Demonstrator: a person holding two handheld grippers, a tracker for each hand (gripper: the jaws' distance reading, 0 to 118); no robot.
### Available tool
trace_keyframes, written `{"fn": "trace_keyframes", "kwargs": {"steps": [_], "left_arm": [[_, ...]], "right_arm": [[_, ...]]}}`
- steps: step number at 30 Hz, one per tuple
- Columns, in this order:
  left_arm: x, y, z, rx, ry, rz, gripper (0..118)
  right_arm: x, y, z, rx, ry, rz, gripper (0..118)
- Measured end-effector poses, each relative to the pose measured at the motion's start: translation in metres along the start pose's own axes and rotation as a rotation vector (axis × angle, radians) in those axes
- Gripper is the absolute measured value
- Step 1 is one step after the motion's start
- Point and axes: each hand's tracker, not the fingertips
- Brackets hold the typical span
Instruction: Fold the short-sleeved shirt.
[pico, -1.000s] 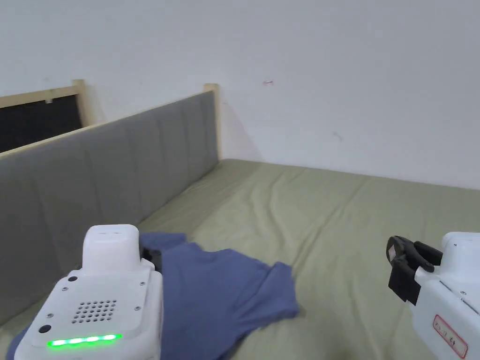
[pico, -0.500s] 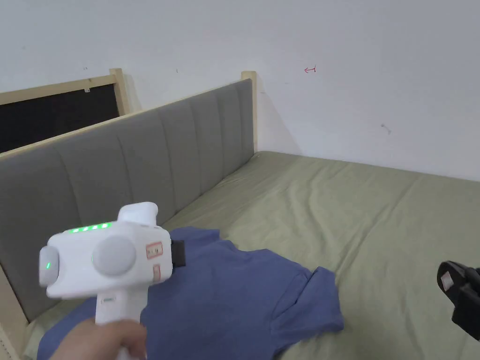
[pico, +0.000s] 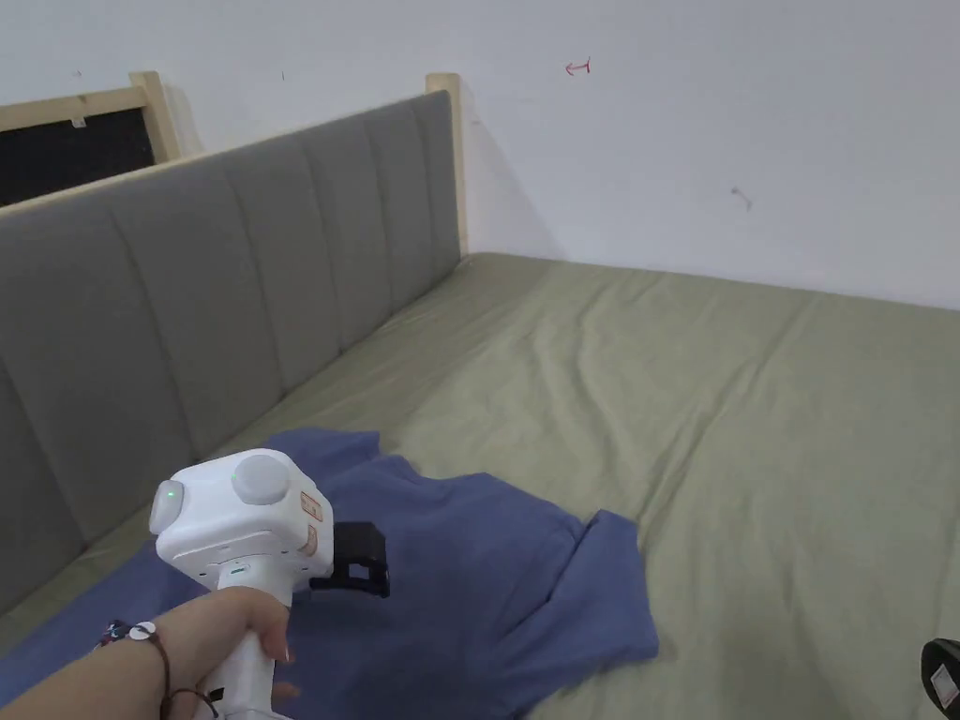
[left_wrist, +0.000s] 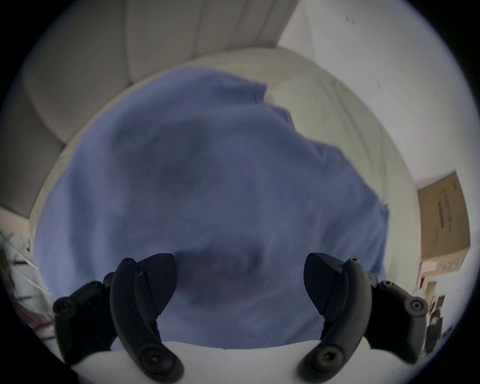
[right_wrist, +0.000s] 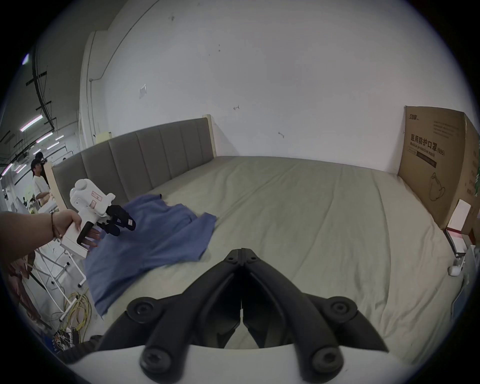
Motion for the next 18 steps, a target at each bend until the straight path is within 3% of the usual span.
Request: {"fn": "trace_keyframes", "kwargs": {"steps": [1, 3, 4, 7, 13, 14, 15, 16, 18], "left_arm": [[0.003, -0.001, -0.014, -0.046, 0.02, -0.046, 118], [0.011, -0.012, -0.025, -0.016, 0.011, -0.181, 118], [0.014, -0.017, -0.024, -0.002, 0.144, -0.24, 118], [0.027, -0.024, -0.031, 0.034, 0.132, -0.158, 118], [0.028, -0.04, -0.012, 0.141, 0.14, -0.224, 113], [0.029, -0.043, -0.009, 0.187, 0.145, -0.247, 106], [0.033, -0.049, 0.0, 0.233, 0.147, -0.274, 86], [0.035, -0.053, 0.007, 0.267, 0.144, -0.293, 61], [0.033, -0.06, 0.02, 0.303, 0.192, -0.315, 0]], "right_arm": [[0.002, -0.002, -0.002, -0.007, -0.002, 0.001, 0], [0.007, -0.004, -0.008, -0.027, 0.002, -0.011, 0], [0.009, -0.005, -0.01, -0.034, 0.003, -0.019, 0], [0.014, -0.007, -0.014, -0.043, 0.004, -0.051, 0], [0.017, -0.009, -0.015, -0.038, 0.005, -0.069, 0], [0.017, -0.009, -0.014, -0.039, 0.008, -0.07, 0], [0.018, -0.009, -0.011, -0.04, 0.012, -0.07, 0], [0.019, -0.008, -0.01, -0.04, 0.013, -0.068, 0], [0.021, -0.006, -0.004, -0.038, 0.008, -0.065, 0]]}}
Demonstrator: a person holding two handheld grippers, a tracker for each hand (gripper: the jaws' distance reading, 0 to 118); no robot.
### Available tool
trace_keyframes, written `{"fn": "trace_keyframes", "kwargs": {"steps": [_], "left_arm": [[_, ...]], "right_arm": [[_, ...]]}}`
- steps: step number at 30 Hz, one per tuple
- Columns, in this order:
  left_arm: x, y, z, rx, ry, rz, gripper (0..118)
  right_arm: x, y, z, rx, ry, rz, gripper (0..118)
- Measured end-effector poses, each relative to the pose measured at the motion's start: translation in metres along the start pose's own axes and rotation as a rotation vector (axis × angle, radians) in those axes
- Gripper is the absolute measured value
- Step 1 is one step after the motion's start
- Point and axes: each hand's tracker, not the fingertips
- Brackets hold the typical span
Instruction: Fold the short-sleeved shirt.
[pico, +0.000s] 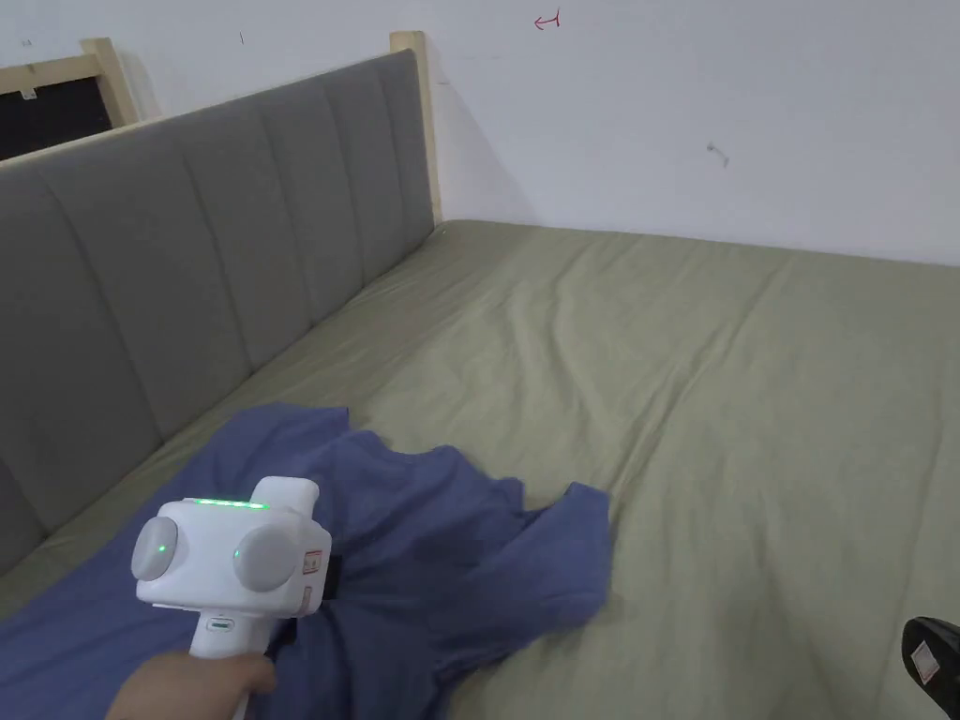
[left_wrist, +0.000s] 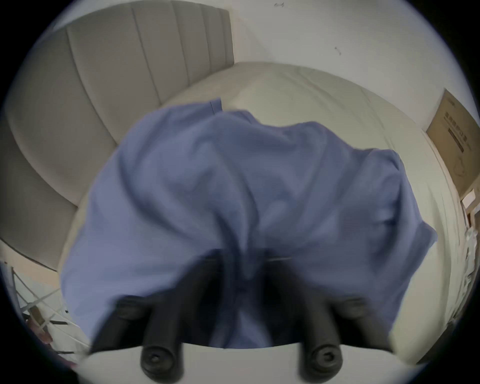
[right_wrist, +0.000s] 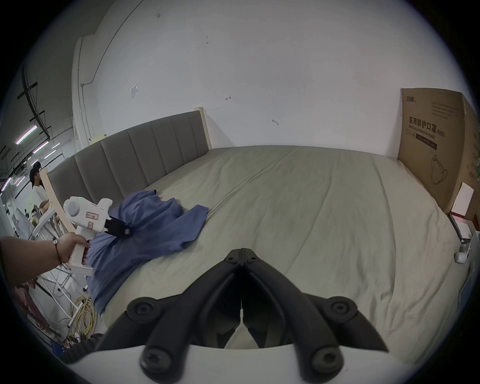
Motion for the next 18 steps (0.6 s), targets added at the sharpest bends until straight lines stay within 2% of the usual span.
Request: {"fn": "trace_keyframes", "kwargs": {"steps": [1, 3, 4, 8, 11, 13, 16, 18], "left_arm": [[-0.007, -0.003, 0.007, 0.013, -0.005, 0.017, 0], [-0.026, -0.001, 0.024, 0.039, -0.105, 0.105, 0], [-0.035, 0.002, 0.035, 0.07, -0.084, 0.118, 0], [-0.056, 0.03, 0.105, 0.241, -0.029, 0.095, 0], [-0.061, 0.052, 0.164, 0.355, -0.07, 0.093, 0], [-0.045, 0.065, 0.21, 0.423, -0.121, 0.098, 0], [0.001, 0.084, 0.28, 0.559, -0.179, -0.001, 0], [0.036, 0.096, 0.316, 0.588, -0.293, -0.014, 0]], "right_arm": [[0.002, 0.001, 0.004, 0.003, -0.003, -0.004, 0], [0.007, 0.005, 0.012, 0.015, -0.002, -0.027, 0], [0.009, 0.007, 0.016, 0.022, -0.003, -0.038, 0], [0.02, 0.018, 0.043, 0.074, -0.018, -0.06, 0], [0.032, 0.024, 0.071, 0.172, -0.049, -0.085, 0], [0.041, 0.029, 0.09, 0.225, -0.076, -0.104, 0], [0.054, 0.035, 0.117, 0.258, -0.105, -0.128, 0], [0.062, 0.038, 0.132, 0.272, -0.133, -0.139, 0]]}}
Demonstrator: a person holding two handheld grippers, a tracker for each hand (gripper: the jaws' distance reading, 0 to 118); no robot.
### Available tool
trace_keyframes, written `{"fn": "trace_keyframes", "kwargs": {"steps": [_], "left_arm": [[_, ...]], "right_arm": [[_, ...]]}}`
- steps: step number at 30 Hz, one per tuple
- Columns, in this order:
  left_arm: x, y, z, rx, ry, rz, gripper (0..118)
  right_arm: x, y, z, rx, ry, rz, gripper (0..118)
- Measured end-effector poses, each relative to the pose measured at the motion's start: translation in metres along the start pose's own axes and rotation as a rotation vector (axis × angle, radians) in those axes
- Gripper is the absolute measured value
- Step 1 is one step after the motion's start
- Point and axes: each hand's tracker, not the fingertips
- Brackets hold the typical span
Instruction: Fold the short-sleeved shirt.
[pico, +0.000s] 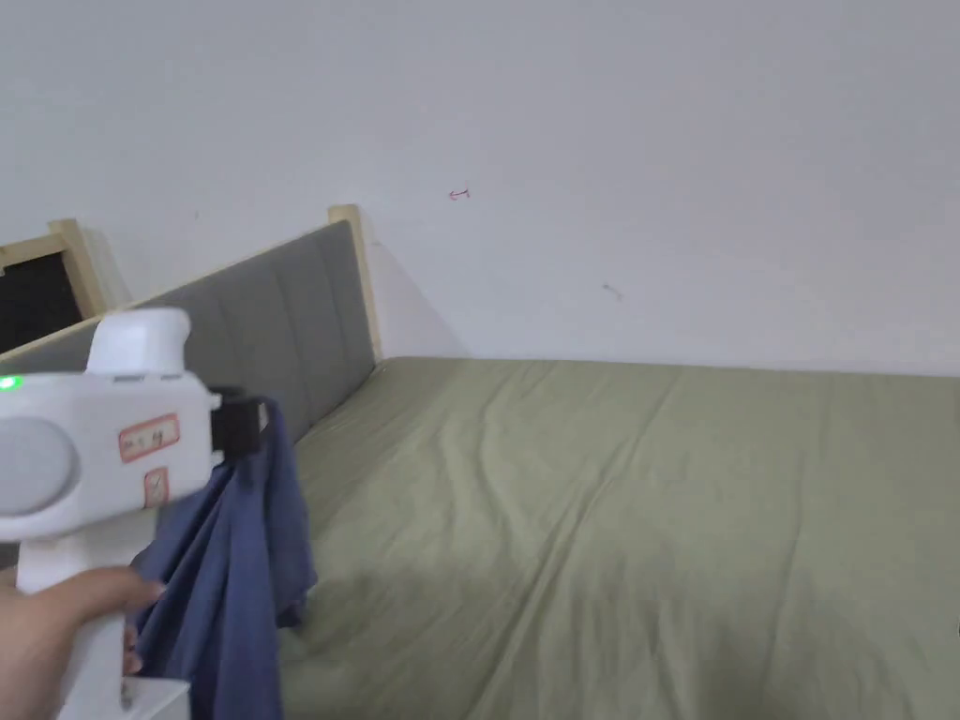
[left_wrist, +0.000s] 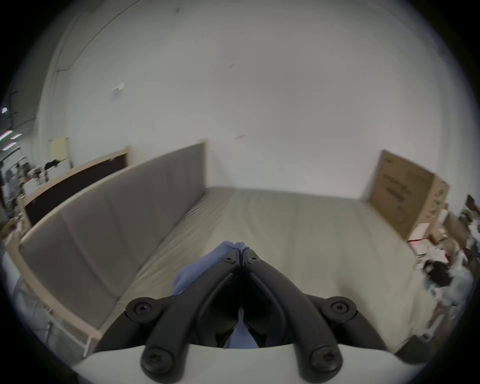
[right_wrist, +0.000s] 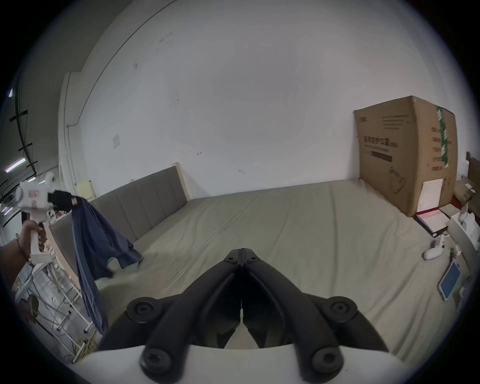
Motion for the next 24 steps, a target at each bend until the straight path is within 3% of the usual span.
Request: {"fn": "trace_keyframes", "kwargs": {"steps": [2, 6, 10, 14, 18, 21, 22, 23, 24], "left_arm": [[0.054, 0.018, 0.011, 0.04, -0.161, 0.059, 0], [0.147, 0.038, 0.012, 0.074, -0.403, 0.03, 0], [0.221, 0.031, -0.013, -0.028, -0.569, 0.035, 0], [0.289, -0.012, -0.075, -0.405, -0.621, 0.063, 0], [0.331, -0.111, -0.155, -0.841, -0.589, 0.127, 0], [0.347, -0.183, -0.192, -0.98, -0.501, 0.127, 0], [0.346, -0.205, -0.201, -1.002, -0.471, 0.133, 2], [0.345, -0.217, -0.208, -1.017, -0.449, 0.139, 12], [0.342, -0.225, -0.213, -1.027, -0.434, 0.151, 45]], "right_arm": [[0.009, 0.006, 0.014, 0.023, -0.016, -0.005, 0], [0.027, 0.021, 0.045, 0.08, -0.052, -0.018, 0], [0.048, 0.03, 0.069, 0.112, -0.114, -0.001, 0], [0.072, 0.025, 0.082, 0.09, -0.156, -0.016, 0], [0.091, 0.008, 0.084, 0.033, -0.195, -0.034, 0], [0.103, -0.007, 0.079, -0.025, -0.202, -0.046, 0], [0.105, -0.012, 0.077, -0.043, -0.204, -0.05, 0], [0.107, -0.016, 0.075, -0.053, -0.205, -0.053, 0], [0.109, -0.02, 0.074, -0.065, -0.206, -0.057, 0]]}}
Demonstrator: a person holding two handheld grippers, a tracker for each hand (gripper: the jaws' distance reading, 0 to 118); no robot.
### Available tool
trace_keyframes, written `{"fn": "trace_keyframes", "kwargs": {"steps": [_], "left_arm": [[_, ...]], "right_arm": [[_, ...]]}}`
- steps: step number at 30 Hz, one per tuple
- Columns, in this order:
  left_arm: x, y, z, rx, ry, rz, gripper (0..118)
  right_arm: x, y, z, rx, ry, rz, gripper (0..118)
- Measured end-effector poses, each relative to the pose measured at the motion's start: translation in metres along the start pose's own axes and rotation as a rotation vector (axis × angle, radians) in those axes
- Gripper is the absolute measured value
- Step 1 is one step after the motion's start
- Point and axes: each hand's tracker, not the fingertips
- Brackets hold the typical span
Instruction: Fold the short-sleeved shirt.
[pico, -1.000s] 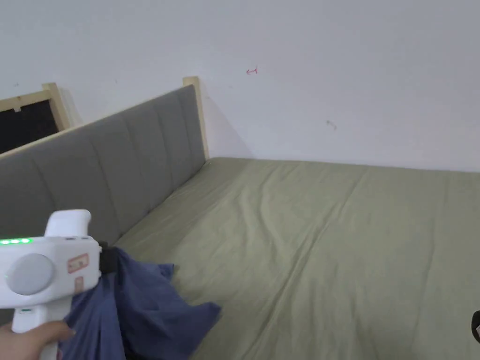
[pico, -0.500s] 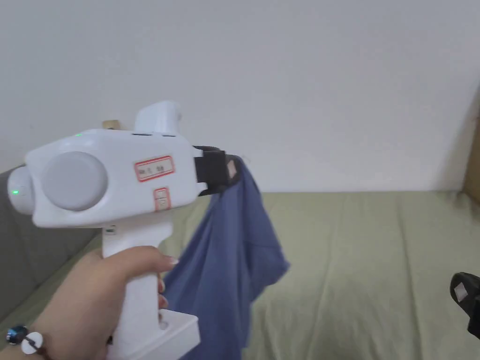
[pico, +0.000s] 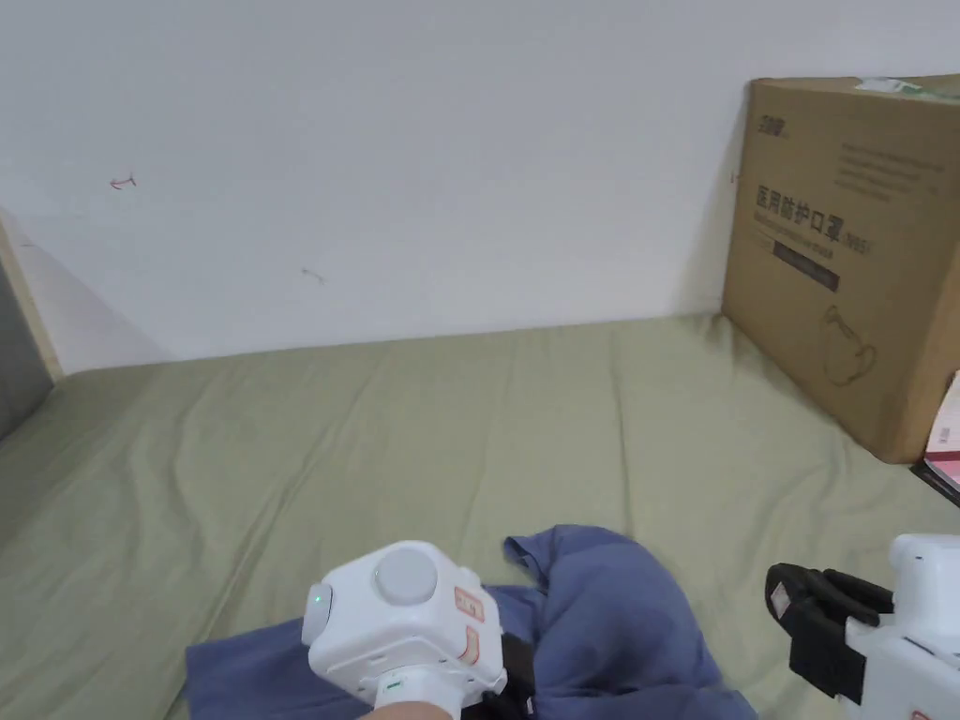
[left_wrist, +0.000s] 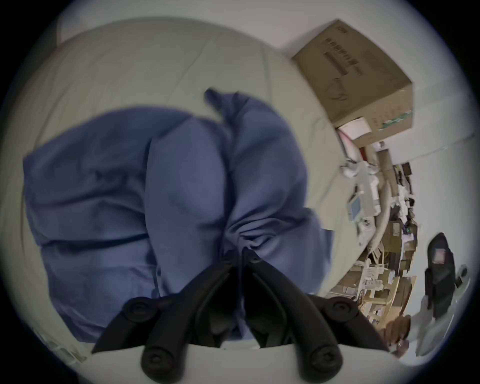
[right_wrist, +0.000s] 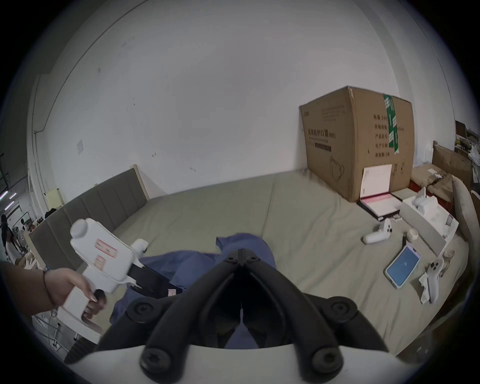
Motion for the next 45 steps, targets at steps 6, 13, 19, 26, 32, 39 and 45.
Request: {"fn": "trace_keyframes", "kwargs": {"steps": [6, 13, 19, 26, 32, 39, 45], "left_arm": [[-0.017, 0.002, 0.025, 0.033, -0.023, 0.061, 110], [-0.024, -0.03, 0.165, 0.592, 0.001, -0.113, 110], [-0.04, -0.132, 0.218, 1.127, 0.215, -0.168, 7], [-0.052, -0.197, 0.215, 1.306, 0.396, -0.155, 0], [-0.06, -0.196, 0.214, 1.294, 0.416, -0.158, 0], [-0.109, -0.058, 0.244, 0.809, 0.249, -0.028, 0], [-0.195, 0.048, 0.169, 0.316, 0.241, 0.121, 0]], "right_arm": [[0.002, -0.011, -0.009, -0.039, 0.009, -0.019, 0], [-0.015, 0.009, -0.001, 0.032, 0.027, -0.012, 0], [-0.037, 0.018, 0.02, 0.229, 0.031, 0.018, 0], [-0.052, 0.013, 0.04, 0.386, -0.003, 0.017, 0], [-0.055, 0.017, 0.028, 0.361, -0.019, -0.006, 0], [-0.065, 0.027, 0.014, 0.242, 0.036, -0.005, 0], [-0.075, 0.019, -0.01, 0.161, 0.063, 0.068, 0]]}}
